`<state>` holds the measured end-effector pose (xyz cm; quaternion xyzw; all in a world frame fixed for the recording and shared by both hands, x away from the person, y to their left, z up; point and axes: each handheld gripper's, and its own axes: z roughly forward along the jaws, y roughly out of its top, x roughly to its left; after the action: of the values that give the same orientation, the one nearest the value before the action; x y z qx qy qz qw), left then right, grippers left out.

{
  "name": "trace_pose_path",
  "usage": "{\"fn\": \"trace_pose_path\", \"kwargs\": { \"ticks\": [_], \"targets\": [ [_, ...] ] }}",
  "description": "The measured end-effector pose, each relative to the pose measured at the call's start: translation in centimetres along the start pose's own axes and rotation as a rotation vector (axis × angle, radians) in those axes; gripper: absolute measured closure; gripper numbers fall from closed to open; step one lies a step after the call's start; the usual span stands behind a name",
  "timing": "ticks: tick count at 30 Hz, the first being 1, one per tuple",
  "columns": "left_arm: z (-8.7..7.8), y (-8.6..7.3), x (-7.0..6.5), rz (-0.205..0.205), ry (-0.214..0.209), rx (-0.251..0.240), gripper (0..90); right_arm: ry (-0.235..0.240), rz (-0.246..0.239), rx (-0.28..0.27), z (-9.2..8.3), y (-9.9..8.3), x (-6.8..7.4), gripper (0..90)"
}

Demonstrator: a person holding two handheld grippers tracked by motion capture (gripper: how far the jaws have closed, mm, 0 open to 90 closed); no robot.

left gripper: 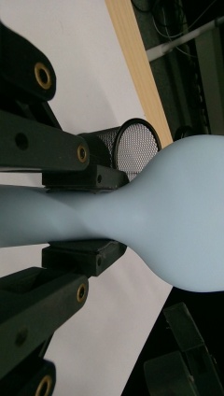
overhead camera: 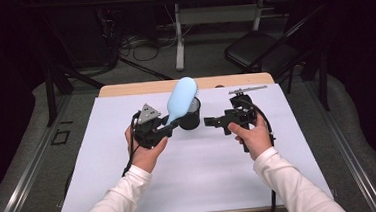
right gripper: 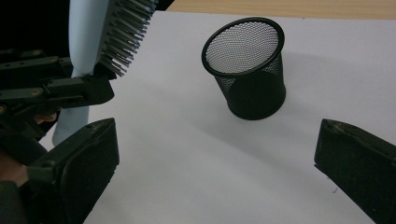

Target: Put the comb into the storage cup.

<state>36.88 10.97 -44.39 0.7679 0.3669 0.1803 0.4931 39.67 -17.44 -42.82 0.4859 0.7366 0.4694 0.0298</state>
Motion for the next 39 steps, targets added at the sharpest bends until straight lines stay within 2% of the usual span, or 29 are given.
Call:
{"fn": "trace_pose_path", "kwargs": {
  "ticks": [6, 12, 17, 22, 27, 30, 39],
  "targets": [
    [0.0, -0.1, 0.0, -0.002, 0.002, -0.005, 69.2, 0.017, 0.015, 0.004, 0.2, 0.4, 0.1, 0.0],
    [0.0, -0.1, 0.1, -0.003, 0.002, -0.005, 69.2, 0.029, 0.038, -0.044, 0.1, 0.7, 0.3, 1.8],
    [0.0, -0.2, 0.1, -0.004, 0.001, -0.006, 69.2, 0.039, 0.036, -0.054, 0.0, 1.4, 0.5, 1.8],
    [0.0, -0.2, 0.0, -0.004, 0.002, -0.009, 69.2, 0.068, 0.048, -0.031, 0.2, 2.0, 0.8, 1.8],
    [0.1, -0.3, 0.0, -0.002, -0.003, -0.006, 69.2, 0.084, 0.034, -0.018, 0.4, 2.4, 1.3, 1.8],
    [0.1, -0.3, 0.0, -0.003, -0.001, -0.008, 69.2, 0.091, 0.026, -0.019, 0.6, 2.6, 1.5, 1.8],
    [0.2, -0.6, 0.0, -0.01, -0.001, -0.007, 69.2, 0.112, 0.039, -0.019, 0.8, 3.0, 1.9, 2.6]
  ]
}}
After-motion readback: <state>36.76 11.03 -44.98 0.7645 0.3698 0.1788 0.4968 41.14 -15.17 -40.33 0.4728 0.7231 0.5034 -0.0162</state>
